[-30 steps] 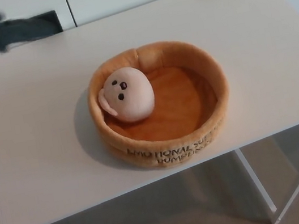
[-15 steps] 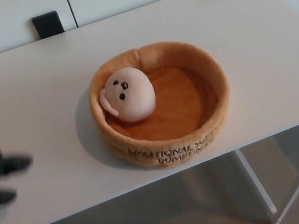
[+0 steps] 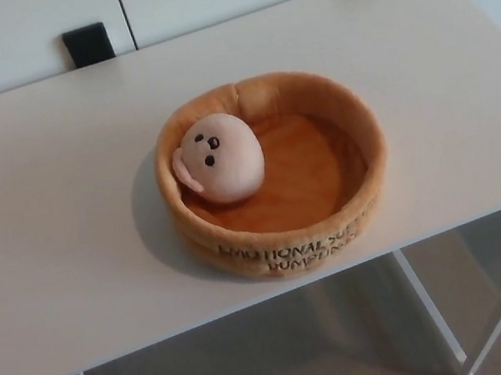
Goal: The robot walks towards a table in front, picks a dumpling toy with left hand and puts it in an orange round plate
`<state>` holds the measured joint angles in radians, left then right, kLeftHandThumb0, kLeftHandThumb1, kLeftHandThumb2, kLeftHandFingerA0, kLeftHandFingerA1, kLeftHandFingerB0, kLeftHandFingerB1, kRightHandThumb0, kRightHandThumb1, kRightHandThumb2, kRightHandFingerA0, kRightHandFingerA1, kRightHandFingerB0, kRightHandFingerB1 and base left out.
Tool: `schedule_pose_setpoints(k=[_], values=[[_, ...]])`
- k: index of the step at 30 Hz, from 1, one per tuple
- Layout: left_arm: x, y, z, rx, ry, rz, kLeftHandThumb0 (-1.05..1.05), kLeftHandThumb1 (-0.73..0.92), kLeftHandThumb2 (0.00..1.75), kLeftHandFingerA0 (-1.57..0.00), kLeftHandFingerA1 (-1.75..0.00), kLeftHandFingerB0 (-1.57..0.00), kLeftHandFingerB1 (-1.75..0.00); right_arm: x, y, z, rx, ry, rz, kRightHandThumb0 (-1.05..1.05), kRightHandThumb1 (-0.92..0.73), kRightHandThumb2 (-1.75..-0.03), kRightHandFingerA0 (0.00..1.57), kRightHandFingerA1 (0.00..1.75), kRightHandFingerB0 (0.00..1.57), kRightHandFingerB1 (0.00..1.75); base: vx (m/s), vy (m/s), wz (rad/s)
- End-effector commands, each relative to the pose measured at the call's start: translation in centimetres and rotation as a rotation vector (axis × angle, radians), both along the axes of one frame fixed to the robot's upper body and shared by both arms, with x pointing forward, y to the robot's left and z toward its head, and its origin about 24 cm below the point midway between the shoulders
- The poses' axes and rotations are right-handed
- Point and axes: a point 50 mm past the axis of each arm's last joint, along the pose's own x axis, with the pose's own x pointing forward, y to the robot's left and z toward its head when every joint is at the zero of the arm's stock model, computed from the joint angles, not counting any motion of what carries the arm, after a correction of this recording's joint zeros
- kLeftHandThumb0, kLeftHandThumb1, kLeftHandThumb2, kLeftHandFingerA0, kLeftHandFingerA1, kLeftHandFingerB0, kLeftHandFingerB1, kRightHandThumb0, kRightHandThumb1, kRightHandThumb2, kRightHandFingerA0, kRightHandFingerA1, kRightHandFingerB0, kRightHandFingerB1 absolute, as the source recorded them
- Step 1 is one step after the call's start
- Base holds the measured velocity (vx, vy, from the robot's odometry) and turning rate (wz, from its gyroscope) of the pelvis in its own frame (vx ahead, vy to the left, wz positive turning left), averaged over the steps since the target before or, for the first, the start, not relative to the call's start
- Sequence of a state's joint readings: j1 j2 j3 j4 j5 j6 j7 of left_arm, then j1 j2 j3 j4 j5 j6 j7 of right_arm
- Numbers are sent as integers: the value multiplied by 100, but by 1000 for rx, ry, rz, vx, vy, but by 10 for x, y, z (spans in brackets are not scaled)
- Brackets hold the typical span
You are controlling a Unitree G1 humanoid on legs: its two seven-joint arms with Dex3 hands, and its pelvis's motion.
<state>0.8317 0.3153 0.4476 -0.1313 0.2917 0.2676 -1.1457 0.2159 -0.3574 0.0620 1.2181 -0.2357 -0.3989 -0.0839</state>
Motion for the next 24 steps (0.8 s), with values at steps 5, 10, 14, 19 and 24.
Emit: schedule_pose_setpoints(k=[5,10,14,19,24], values=[[-87,42,-21,43,164,-35,-44,61,59,-73,-53,-64,-43,-8,-9,3,-52,43,15,-41,-58,-58,66,43,29,30,0,0,0],[-90,39,-71,355,215,-57,-50,47,76,-45,-59,-18,-41,-5,-5,0,-52,50,35,-42,-59,-58,64,44,29,30,0,0,0],[-81,38,-91,440,198,50,-40,61,58,-45,-44,-21,-29,-6,-5,-1,-41,66,23,-42,-59,-58,65,43,28,30,0,0,0],[-51,42,-99,471,158,100,-35,61,58,-61,-56,-22,-31,-10,-6,-2,-56,90,15,-43,-59,-58,66,43,29,30,0,0,0],[4,44,-102,575,-1,124,-38,63,58,-70,-83,-27,-39,-5,-6,-3,-59,105,7,-53,-49,-75,60,55,23,40,0,0,0]])
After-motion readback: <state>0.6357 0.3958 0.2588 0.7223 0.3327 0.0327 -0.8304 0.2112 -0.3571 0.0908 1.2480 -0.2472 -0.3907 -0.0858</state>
